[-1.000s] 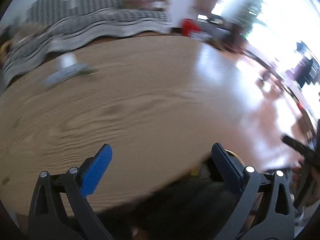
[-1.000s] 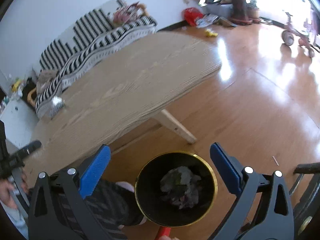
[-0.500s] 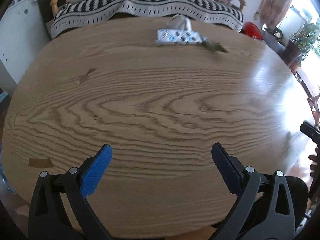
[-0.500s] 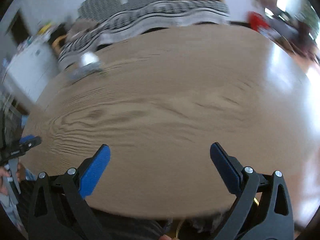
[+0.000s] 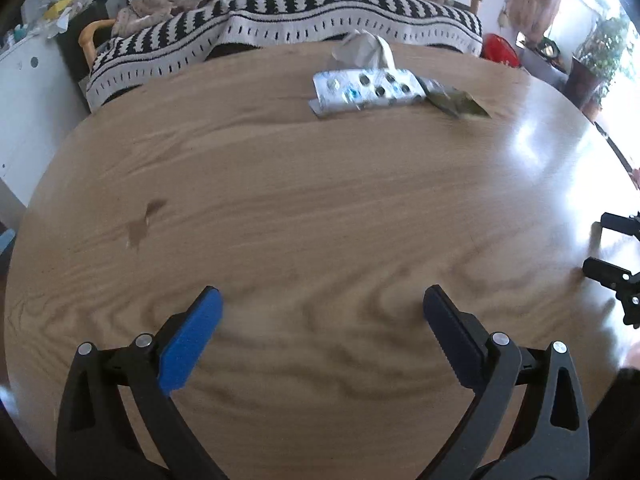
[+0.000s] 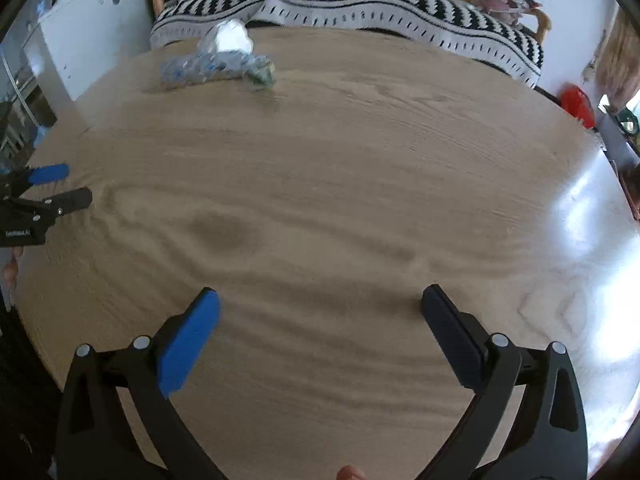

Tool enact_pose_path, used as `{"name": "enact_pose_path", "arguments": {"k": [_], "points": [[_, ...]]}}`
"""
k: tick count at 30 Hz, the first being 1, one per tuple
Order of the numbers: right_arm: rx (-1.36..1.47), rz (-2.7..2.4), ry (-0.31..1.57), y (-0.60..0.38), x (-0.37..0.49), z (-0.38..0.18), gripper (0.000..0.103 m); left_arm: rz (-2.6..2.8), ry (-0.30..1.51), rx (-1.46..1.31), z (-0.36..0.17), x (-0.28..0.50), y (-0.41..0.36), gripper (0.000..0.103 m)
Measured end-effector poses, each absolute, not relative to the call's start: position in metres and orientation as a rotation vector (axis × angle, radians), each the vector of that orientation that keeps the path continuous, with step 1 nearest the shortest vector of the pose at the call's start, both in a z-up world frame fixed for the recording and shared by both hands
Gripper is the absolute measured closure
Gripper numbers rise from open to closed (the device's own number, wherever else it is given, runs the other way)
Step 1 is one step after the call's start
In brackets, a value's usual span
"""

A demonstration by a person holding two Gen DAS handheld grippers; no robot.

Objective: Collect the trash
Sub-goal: 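Grasp the silver blister pack with the left gripper while the right gripper grasps the printed snack wrapper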

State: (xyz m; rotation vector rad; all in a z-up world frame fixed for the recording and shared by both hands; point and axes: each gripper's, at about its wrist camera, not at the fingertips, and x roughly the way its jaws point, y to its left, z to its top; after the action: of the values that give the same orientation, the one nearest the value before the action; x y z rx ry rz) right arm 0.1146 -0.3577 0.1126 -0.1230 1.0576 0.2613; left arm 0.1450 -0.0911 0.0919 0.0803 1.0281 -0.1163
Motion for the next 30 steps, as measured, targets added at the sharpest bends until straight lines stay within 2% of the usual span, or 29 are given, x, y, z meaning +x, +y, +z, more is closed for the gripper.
{"name": "enact_pose_path", "arguments": {"k": [16, 30], "points": [[-0.190, 0.398, 1.016, -0.270, 0.246, 0.109, 0.005, -0.266, 0.969, 0.151, 0.088, 0.235, -0.095, 0.006], [-0.188, 0.426, 0.965, -0.268, 0.291, 0.106, 0.005, -0.428, 0.951, 0.243, 0.087, 0.292, -0.114, 0.006]]}}
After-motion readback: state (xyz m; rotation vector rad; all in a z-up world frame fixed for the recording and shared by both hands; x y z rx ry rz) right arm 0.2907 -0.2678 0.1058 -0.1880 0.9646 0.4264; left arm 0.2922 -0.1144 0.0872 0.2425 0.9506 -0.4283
